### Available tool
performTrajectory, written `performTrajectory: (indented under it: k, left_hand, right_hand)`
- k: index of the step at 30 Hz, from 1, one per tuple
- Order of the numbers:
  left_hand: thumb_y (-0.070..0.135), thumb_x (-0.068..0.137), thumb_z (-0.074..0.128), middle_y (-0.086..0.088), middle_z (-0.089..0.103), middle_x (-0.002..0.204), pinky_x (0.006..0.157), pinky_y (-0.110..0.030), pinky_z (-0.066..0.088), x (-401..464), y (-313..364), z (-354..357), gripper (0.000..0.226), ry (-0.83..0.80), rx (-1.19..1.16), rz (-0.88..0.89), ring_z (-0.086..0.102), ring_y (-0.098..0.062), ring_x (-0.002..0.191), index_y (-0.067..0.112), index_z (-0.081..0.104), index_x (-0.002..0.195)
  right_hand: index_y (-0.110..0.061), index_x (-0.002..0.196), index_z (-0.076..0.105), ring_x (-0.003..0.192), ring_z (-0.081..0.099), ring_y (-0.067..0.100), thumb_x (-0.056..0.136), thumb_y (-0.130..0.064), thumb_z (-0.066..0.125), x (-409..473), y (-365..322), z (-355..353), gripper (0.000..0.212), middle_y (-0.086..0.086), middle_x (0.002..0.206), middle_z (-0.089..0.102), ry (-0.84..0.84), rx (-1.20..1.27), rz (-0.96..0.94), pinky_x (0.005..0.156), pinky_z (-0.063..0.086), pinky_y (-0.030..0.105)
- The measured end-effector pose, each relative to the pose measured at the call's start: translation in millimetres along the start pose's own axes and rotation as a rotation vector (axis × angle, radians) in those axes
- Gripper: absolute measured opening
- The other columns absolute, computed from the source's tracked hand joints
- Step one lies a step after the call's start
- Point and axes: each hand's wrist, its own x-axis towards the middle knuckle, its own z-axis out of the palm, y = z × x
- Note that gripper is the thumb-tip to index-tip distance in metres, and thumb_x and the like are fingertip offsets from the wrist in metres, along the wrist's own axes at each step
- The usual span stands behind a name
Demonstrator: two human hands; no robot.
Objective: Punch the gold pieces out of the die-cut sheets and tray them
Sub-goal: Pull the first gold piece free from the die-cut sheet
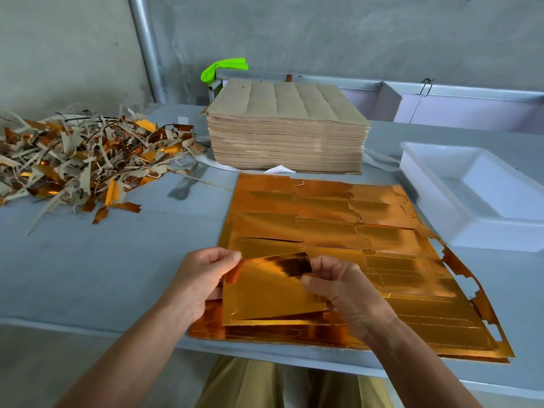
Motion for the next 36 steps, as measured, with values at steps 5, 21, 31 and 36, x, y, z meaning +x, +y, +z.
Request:
performTrajectory:
  k: [5,21,31,36]
  left_hand:
    - [0.001,0.083,0.067,-0.013,0.072,0.082,0.048,-0.03,0.054,6.2,1.7,-1.7,0.011,0.02,-0.033,-0.048,0.069,-0.023,0.064,0.009,0.07,0.089]
    - [0.059,0.08,0.053,0.007,0.05,0.094,0.066,-0.017,0.034,-18.8,17.4,4.2,0.057,0.264,0.969,0.753,0.044,-0.006,0.079,0.02,0.064,0.121]
    - [0.016,0.08,0.075,0.004,0.06,0.075,0.055,-0.023,0.047,-47.1,14.1,26.2,0.008,-0.118,0.994,1.111,0.055,-0.01,0.064,0.01,0.071,0.078]
    - [0.012,0.086,0.064,0.007,0.054,0.063,0.053,-0.014,0.039,-28.3,13.9,14.1,0.013,0.095,0.615,0.806,0.052,-0.004,0.057,0.01,0.065,0.074]
  right_hand:
    - [-0.02,0.076,0.067,0.062,0.056,0.002,0.085,0.002,0.065,-7.6,0.2,-0.9,0.024,-0.01,0.066,0.063,-0.018,-0.239,-0.334,0.058,0.044,0.015]
    - [-0.01,0.076,0.072,0.072,0.062,0.021,0.089,-0.016,0.063,3.8,-11.7,0.8,0.017,0.01,0.084,0.066,0.082,0.346,0.232,0.05,0.053,0.022]
    - [-0.001,0.075,0.066,0.041,0.057,0.012,0.084,-0.028,0.067,10.1,-26.8,16.1,0.029,0.009,0.056,0.065,0.107,0.229,0.164,0.036,0.044,0.019]
    - [-0.002,0.089,0.068,0.058,0.067,0.02,0.087,-0.055,0.049,10.5,-23.6,12.8,0.056,0.014,0.076,0.072,0.046,0.291,0.221,0.044,0.052,0.025]
